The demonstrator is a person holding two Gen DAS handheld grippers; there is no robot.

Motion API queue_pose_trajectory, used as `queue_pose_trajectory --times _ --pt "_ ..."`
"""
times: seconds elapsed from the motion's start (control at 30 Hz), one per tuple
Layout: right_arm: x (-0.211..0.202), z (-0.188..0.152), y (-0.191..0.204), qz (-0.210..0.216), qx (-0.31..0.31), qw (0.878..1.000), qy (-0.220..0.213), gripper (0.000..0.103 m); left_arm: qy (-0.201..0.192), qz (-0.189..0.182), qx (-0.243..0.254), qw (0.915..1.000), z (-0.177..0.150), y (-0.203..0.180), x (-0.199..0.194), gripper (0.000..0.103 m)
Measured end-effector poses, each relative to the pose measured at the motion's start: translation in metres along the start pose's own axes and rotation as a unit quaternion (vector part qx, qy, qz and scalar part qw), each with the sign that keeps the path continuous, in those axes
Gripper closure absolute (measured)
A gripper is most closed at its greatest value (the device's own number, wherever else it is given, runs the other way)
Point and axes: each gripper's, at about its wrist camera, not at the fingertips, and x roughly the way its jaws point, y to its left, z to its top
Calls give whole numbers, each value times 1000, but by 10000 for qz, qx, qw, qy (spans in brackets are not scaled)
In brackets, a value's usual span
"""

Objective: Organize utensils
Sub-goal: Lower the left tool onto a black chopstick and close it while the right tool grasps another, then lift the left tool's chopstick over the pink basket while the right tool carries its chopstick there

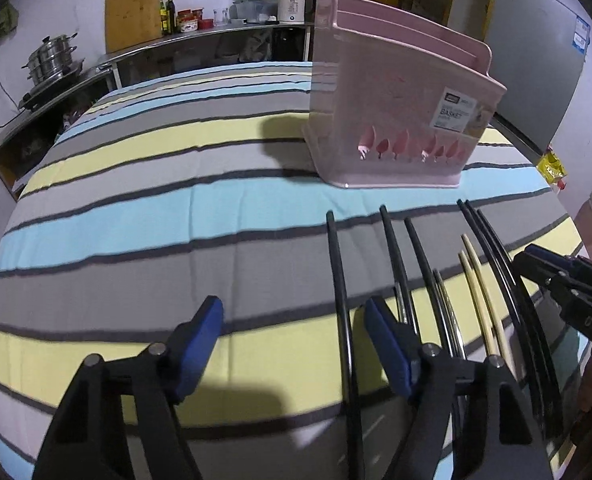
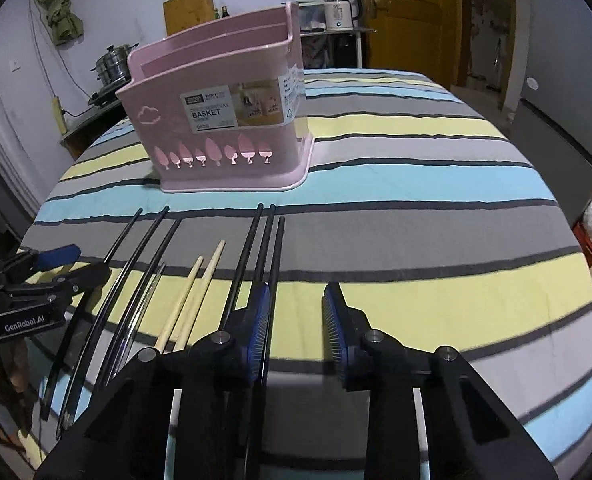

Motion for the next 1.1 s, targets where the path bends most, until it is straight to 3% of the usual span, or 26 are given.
queue_pose_trajectory --times 0.23,0.37,0.67,0.77,0.93,1.1 --pt "12 8 5 -24 -191 9997 127 78 86 179 226 9995 12 -6 8 37" --pt "18 17 3 -72 -170 9996 212 86 121 243 304 9992 17 -10 11 45" --pt "32 37 6 -118 -287 9983 495 88 288 187 661 9972 30 -30 16 83" --pt "32 40 3 -61 -200 9984 534 96 348 117 687 9970 32 -34 15 96" --pt "21 43 0 78 -70 9991 421 97 423 -110 509 9977 36 -28 10 97" --pt "-2 49 2 192 -44 9996 201 97 250 -288 443 9983 43 -27 -13 98"
